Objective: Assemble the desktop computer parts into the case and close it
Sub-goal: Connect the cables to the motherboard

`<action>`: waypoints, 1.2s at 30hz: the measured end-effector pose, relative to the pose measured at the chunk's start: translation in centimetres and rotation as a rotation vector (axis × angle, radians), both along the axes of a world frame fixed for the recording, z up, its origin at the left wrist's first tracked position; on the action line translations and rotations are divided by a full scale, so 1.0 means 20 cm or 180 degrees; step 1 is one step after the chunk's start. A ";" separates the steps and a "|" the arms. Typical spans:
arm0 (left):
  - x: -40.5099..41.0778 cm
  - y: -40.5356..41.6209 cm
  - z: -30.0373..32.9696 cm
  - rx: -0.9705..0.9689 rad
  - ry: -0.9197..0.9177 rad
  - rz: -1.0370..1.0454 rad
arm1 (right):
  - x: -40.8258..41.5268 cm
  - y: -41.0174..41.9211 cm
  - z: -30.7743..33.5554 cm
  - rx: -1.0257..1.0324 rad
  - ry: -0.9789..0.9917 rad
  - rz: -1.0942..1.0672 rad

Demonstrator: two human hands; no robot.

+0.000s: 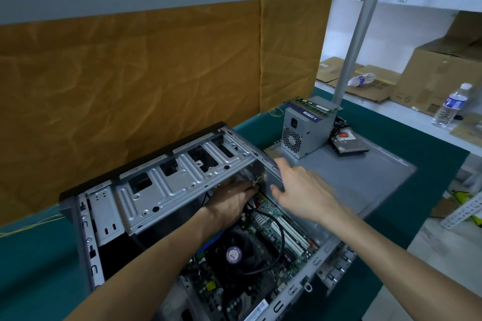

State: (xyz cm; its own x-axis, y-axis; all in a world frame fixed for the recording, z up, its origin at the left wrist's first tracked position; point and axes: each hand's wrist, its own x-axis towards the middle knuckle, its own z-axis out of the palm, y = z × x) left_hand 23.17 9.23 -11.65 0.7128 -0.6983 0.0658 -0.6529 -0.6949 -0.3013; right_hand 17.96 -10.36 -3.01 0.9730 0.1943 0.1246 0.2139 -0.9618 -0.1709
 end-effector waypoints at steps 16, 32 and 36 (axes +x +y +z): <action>-0.01 0.00 0.04 0.0098 0.0370 0.0162 | 0.00 0.00 -0.01 0.0051 -0.0053 0.0073; -0.19 0.15 0.17 -0.1708 0.2134 0.0857 | -0.13 0.12 0.06 -0.0006 -0.0220 0.1339; -0.32 0.21 0.21 -0.1753 0.2106 0.1343 | -0.06 0.25 0.04 -0.0561 0.1271 0.0649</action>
